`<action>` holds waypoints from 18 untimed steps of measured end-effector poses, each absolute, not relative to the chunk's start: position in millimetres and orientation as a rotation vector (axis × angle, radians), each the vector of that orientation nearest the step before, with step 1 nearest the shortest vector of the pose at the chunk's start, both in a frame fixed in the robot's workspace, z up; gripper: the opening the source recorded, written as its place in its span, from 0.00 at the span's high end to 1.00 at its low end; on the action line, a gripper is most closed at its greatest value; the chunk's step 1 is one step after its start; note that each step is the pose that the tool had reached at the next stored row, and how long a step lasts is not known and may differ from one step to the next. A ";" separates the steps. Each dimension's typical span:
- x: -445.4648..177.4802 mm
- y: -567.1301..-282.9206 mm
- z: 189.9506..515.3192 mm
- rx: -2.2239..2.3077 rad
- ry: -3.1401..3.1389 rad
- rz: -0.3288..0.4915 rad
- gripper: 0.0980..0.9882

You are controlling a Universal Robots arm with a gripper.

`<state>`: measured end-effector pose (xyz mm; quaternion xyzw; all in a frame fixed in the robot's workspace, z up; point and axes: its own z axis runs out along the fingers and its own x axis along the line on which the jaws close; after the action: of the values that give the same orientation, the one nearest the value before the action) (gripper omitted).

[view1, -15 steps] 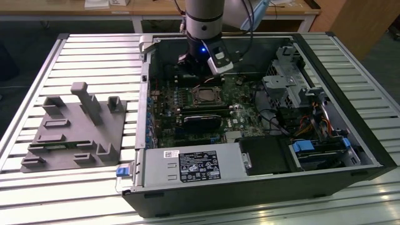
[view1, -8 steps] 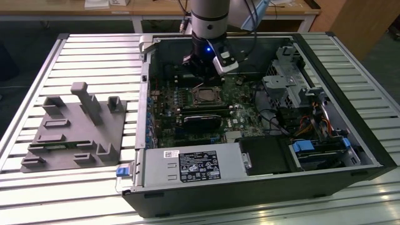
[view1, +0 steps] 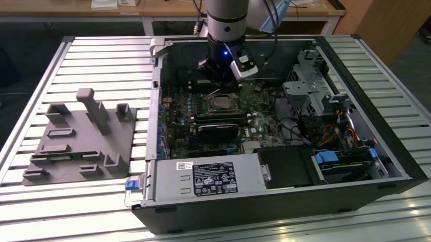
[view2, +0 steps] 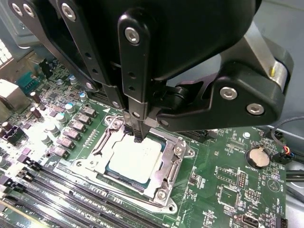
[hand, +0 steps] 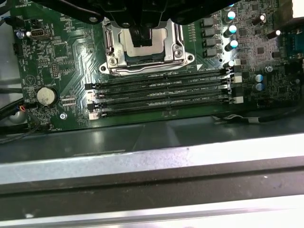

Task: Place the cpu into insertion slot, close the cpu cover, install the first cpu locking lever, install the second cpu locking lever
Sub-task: 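Install the first cpu locking lever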

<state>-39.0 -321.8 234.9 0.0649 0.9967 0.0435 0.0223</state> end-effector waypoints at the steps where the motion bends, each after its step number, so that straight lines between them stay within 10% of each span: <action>1: -38.9 -321.6 234.7 0.201 3.087 0.135 0.99; 18: -36.0 -306.2 229.8 0.201 3.087 0.135 0.99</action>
<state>-36.0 -306.2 229.8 0.0649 0.9967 0.0435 0.0223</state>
